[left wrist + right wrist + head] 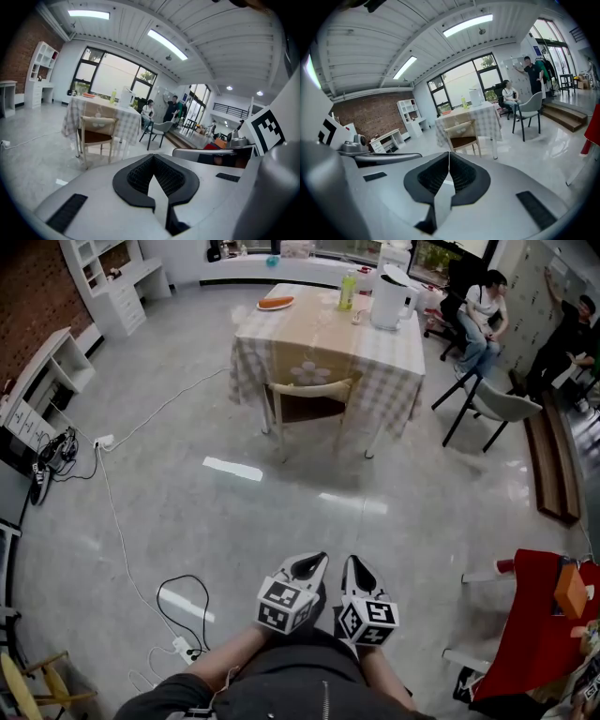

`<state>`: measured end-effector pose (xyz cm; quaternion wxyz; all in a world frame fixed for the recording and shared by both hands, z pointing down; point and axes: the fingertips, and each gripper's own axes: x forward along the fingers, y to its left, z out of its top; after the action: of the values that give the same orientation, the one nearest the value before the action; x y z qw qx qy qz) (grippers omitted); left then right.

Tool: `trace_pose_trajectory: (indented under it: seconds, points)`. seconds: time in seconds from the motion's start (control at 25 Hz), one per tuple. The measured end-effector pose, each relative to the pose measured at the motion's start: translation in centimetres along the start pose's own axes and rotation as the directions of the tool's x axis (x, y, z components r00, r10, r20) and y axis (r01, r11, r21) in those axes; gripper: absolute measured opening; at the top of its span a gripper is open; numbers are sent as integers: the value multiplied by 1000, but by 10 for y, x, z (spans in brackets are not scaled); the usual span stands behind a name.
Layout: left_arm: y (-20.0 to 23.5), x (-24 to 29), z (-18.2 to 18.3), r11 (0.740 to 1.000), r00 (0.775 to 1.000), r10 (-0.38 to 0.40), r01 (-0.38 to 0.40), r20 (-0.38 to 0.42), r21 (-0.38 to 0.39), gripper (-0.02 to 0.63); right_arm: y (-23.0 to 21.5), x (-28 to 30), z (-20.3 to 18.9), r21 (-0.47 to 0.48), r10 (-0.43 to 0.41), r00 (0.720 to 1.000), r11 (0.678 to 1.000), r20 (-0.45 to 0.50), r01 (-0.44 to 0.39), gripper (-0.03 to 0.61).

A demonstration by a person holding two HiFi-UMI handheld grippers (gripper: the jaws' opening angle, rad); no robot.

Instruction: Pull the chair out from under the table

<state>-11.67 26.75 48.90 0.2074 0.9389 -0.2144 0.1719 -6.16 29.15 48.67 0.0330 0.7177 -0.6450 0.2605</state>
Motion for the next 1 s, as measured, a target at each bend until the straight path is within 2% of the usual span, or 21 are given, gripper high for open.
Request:
trace_pose_trajectory:
  seconds: [0.56, 1.0]
  points:
    - [45, 101, 75, 1000, 1000, -19, 19, 12, 2, 9, -45, 103, 74, -44, 64, 997, 997, -31, -65, 12]
    - [65, 132, 90, 999, 999, -33, 33, -17, -12, 9, -53, 145, 95, -56, 96, 994, 994, -57, -99, 12]
